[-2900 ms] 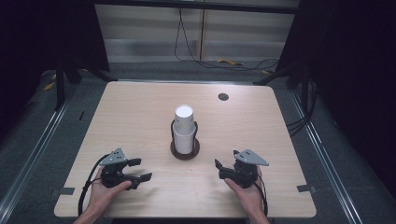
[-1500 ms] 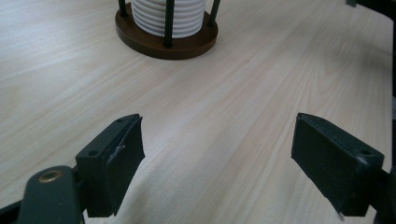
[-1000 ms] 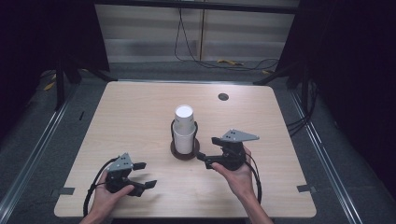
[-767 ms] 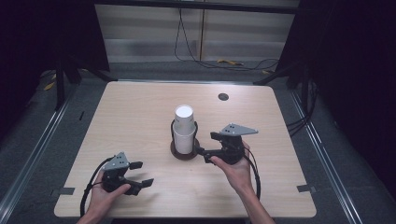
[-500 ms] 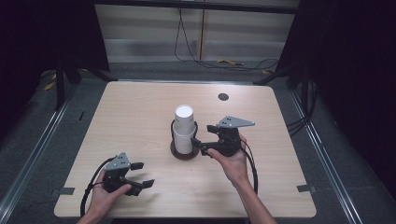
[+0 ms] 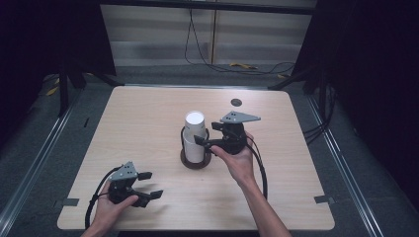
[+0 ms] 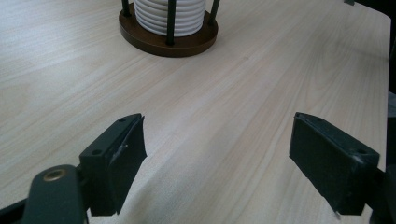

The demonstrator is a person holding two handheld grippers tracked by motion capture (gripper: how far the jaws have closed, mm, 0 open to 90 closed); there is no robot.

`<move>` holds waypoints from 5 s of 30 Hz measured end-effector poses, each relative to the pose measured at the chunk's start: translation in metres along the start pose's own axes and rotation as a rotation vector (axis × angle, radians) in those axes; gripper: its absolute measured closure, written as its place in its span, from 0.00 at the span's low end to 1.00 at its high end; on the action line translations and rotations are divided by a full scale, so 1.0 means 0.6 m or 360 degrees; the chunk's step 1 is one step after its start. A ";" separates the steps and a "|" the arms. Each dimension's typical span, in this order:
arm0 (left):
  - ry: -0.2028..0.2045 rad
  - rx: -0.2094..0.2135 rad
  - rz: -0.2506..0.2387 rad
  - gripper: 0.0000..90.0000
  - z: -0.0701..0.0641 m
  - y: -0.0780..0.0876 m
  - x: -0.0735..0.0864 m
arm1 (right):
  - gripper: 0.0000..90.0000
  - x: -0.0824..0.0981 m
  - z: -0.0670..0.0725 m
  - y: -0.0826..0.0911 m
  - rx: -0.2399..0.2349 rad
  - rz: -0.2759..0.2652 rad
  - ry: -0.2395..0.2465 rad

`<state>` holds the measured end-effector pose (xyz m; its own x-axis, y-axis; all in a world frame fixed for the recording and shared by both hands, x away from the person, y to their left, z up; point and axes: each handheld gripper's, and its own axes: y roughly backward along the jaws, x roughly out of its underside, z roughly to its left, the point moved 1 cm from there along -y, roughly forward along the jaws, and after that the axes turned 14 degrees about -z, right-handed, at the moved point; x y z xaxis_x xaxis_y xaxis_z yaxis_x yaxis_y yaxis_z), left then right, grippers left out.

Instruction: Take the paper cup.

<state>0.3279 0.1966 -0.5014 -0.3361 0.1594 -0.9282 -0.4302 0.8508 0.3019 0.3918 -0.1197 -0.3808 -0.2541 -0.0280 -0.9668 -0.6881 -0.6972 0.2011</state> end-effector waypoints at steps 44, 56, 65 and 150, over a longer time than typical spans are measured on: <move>-0.0028 0.0034 -0.0015 0.20 0.002 0.001 0.000 | 0.37 -0.041 -0.005 -0.086 0.0007 0.0140 0.0070; -0.0031 0.0035 0.0003 0.20 -0.001 -0.003 0.002 | 0.37 -0.056 -0.005 -0.075 0.0000 0.0033 0.0039; -0.0038 0.0026 0.0013 0.20 0.001 -0.005 0.003 | 0.37 -0.069 -0.006 -0.063 0.0022 -0.0101 -0.0001; -0.0246 0.0145 -0.0166 0.23 -0.049 -0.060 -0.120 | 0.39 -0.005 0.005 0.069 -0.0254 -0.0115 -0.0195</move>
<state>0.3430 0.1401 -0.4391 -0.1579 0.1373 -0.9779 -0.3763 0.9072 0.1881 0.3625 -0.1464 -0.3691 -0.2956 0.1069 -0.9493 -0.5937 -0.7991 0.0949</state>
